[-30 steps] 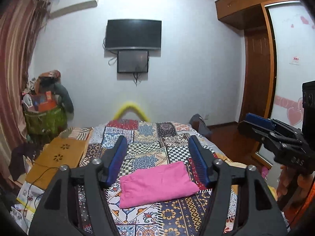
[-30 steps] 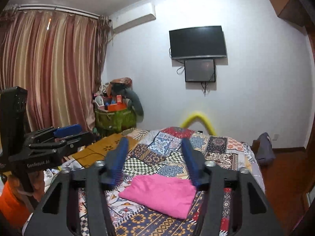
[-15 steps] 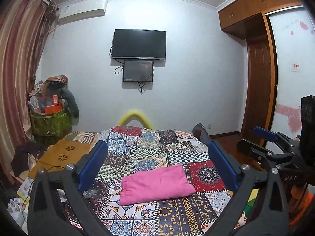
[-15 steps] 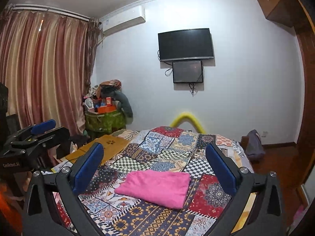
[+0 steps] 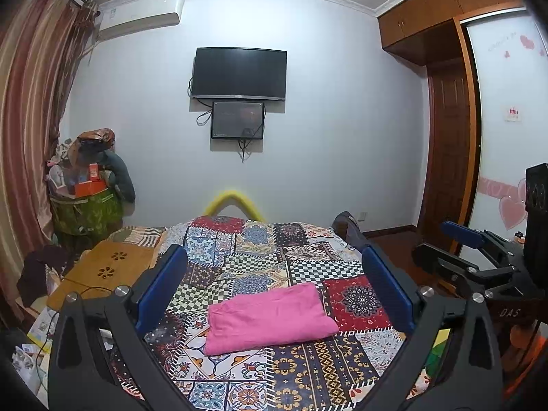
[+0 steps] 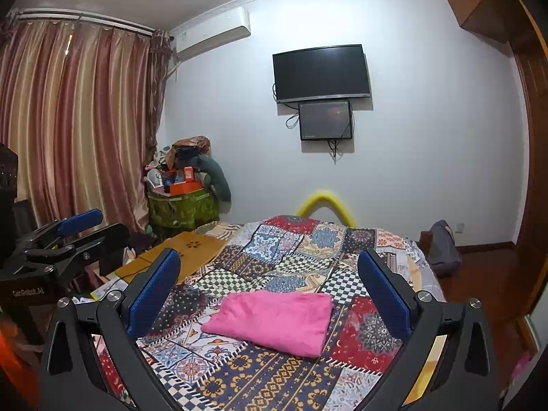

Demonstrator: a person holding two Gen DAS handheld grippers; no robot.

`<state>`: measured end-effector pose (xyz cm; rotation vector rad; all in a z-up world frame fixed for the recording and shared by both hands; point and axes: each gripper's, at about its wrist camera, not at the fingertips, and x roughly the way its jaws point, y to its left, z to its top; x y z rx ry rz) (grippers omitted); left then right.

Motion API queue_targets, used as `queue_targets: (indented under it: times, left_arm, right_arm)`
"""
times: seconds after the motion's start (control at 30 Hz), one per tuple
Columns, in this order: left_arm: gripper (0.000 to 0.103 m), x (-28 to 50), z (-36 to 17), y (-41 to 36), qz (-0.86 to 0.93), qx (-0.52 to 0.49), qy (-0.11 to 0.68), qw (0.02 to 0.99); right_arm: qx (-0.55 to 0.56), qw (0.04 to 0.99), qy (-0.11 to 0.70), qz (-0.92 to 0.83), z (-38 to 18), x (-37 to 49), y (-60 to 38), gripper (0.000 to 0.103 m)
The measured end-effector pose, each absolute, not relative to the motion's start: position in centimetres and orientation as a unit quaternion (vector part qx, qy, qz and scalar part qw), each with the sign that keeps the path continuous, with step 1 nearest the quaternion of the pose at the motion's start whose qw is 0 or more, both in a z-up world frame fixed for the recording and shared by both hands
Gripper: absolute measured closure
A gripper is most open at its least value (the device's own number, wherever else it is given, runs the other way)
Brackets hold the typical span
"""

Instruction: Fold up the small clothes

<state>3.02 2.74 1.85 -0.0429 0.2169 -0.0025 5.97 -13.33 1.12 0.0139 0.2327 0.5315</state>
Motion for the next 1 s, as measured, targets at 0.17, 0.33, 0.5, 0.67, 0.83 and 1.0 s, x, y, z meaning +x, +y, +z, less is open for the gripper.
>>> queue_targets:
  times: [0.17, 0.33, 0.5, 0.67, 0.83, 1.0]
  left_arm:
    - [0.0, 3.35, 1.68, 2.93, -0.003, -0.027, 0.112, 0.993]
    - [0.0, 3.45, 1.69, 3.26, -0.005, -0.031, 0.112, 0.993]
    - [0.0, 3.26, 1.72, 3.46, -0.005, -0.031, 0.111, 0.993]
    - [0.0, 3.08, 1.72, 3.47, -0.007, -0.032, 0.112, 0.993]
    - [0.0, 3.14, 1.63, 3.31, -0.008, -0.032, 0.113, 0.993]
    - [0.0, 3.13, 1.62, 3.24, -0.01, -0.031, 0.114, 0.993]
  right_arm:
    - [0.004, 0.959, 0.115, 0.259, 1.18, 5.79, -13.27, 0.0]
    - [0.004, 0.959, 0.116, 0.259, 1.32, 5.76, -13.33, 0.0]
    - [0.005, 0.96, 0.113, 0.258, 1.43, 5.5, -13.42, 0.0]
    - [0.008, 0.959, 0.113, 0.259, 1.43, 5.41, -13.4, 0.0]
    - [0.009, 0.96, 0.111, 0.258, 1.51, 5.21, -13.41, 0.0]
    - [0.013, 0.959, 0.113, 0.258, 1.5, 5.16, -13.5, 0.0]
